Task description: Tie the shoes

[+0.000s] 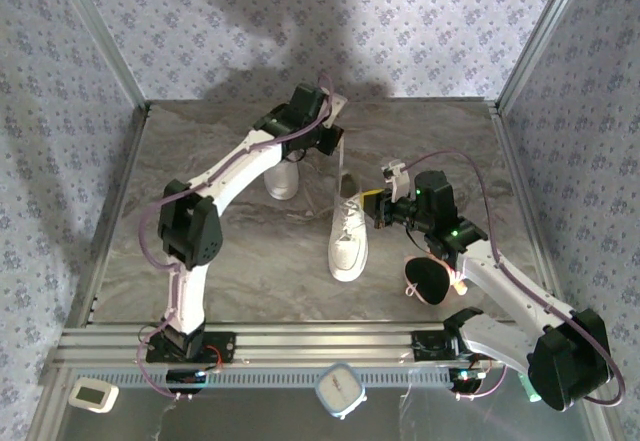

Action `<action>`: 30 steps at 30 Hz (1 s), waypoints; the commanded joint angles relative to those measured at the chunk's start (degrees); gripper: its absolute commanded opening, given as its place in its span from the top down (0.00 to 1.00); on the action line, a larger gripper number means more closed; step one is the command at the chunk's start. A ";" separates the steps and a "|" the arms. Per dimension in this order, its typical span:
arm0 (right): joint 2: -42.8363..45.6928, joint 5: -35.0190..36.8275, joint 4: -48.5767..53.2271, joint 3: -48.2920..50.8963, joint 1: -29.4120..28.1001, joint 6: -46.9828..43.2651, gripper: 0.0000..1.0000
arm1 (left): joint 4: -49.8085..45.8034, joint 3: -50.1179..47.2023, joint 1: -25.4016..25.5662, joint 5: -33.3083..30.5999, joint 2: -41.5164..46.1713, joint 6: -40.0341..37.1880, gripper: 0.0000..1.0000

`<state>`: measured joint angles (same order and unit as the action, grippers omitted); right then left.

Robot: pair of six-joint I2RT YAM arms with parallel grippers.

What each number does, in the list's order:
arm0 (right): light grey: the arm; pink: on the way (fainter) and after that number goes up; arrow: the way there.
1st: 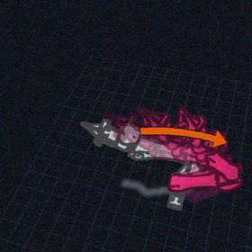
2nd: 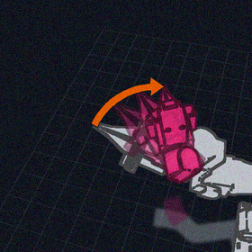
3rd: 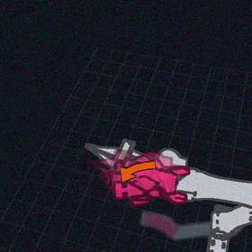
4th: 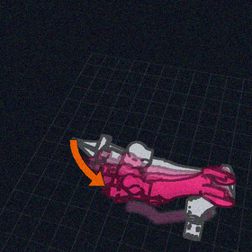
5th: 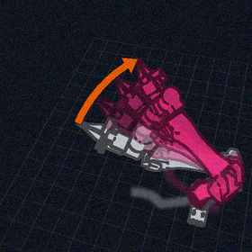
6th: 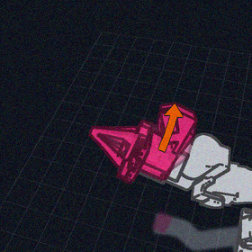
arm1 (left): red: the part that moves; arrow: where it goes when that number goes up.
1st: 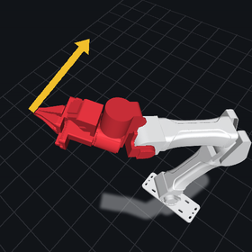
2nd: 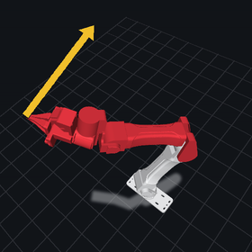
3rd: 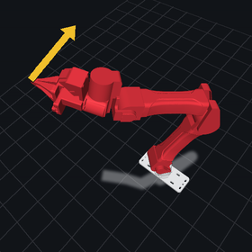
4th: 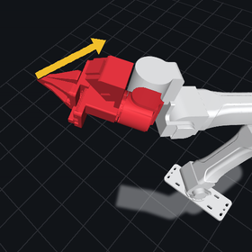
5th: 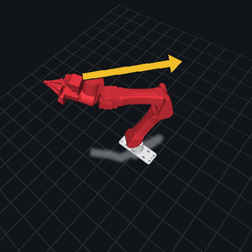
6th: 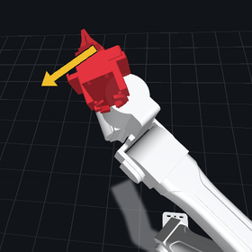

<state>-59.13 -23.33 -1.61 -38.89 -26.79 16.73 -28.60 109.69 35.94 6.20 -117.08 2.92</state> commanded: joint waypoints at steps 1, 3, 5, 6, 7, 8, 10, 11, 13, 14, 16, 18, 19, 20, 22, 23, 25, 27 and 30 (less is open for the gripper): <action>0.38 -0.61 -1.12 -0.30 -0.66 -0.69 1.00 | -3.33 5.46 -0.35 0.00 -2.94 -0.83 1.00; 0.34 -0.32 -0.94 -0.39 -0.81 -0.74 1.00 | -3.94 7.61 -0.33 1.01 -4.36 -0.64 1.00; 0.28 -0.07 -0.77 -0.39 -1.11 -0.98 1.00 | -4.27 9.23 -0.30 2.74 -5.44 -0.32 1.00; 0.25 0.03 -0.64 -0.39 -1.21 -0.98 1.00 | -4.23 9.56 -0.24 3.84 -5.74 -0.23 1.00; 0.25 0.19 -0.53 -0.39 -1.34 -1.06 1.00 | -4.13 9.67 -0.17 4.94 -5.96 -0.27 1.00; 0.25 0.39 -0.37 -0.38 -1.40 -1.10 1.00 | -3.89 9.46 -0.11 6.56 -5.98 -0.35 1.00; 0.30 0.95 -0.16 -0.39 -1.64 -1.27 1.00 | -3.57 9.14 -0.07 10.84 -6.37 -1.08 1.00; 0.33 1.11 -0.06 -0.37 -1.77 -1.33 1.00 | -3.61 9.15 0.21 12.13 -6.60 -1.52 1.00; 0.26 1.45 0.02 -0.24 -1.82 -1.35 1.00 | -4.43 9.77 0.57 13.39 -7.24 -2.36 0.91; 0.30 1.46 0.02 -0.22 -1.86 -1.35 1.00 | -5.06 10.16 0.68 13.18 -7.57 -2.51 0.82; 0.25 1.60 0.01 -0.22 -1.95 -1.44 1.00 | -4.92 9.68 0.69 11.63 -7.06 -1.98 0.70; 0.38 2.00 0.12 -0.20 -2.02 -1.58 1.00 | -2.89 7.06 0.60 8.85 -4.72 -0.86 0.64; 0.50 2.39 0.36 -0.13 -2.09 -1.60 1.00 | -1.49 5.19 0.44 7.80 -3.18 -0.24 0.60; 0.75 3.17 0.53 0.11 -2.22 -1.62 1.00 | 0.19 2.68 0.23 6.58 -1.09 0.87 0.55; 1.29 5.83 1.32 0.47 -2.39 -1.23 1.00 | 3.83 -3.53 -0.46 5.07 3.17 3.14 0.52; 1.57 7.76 2.07 0.57 -2.48 -0.68 1.00 | 5.85 -7.10 -0.83 5.01 5.57 4.45 0.53; 1.91 11.71 3.85 0.81 -2.57 1.23 1.00 | 9.49 -13.48 -1.31 6.90 9.69 6.53 0.58; 1.91 14.37 5.05 1.48 -2.55 3.63 1.00 | 12.49 -20.02 -1.28 10.04 13.08 8.79 0.60; 1.65 17.63 7.04 2.84 -2.59 6.88 1.00 | 16.65 -27.82 -1.02 14.21 16.13 12.98 0.64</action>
<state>-58.06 -11.51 1.74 -37.69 -29.08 19.53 -18.96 86.80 34.48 15.55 -104.44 10.68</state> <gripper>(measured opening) 0.053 0.369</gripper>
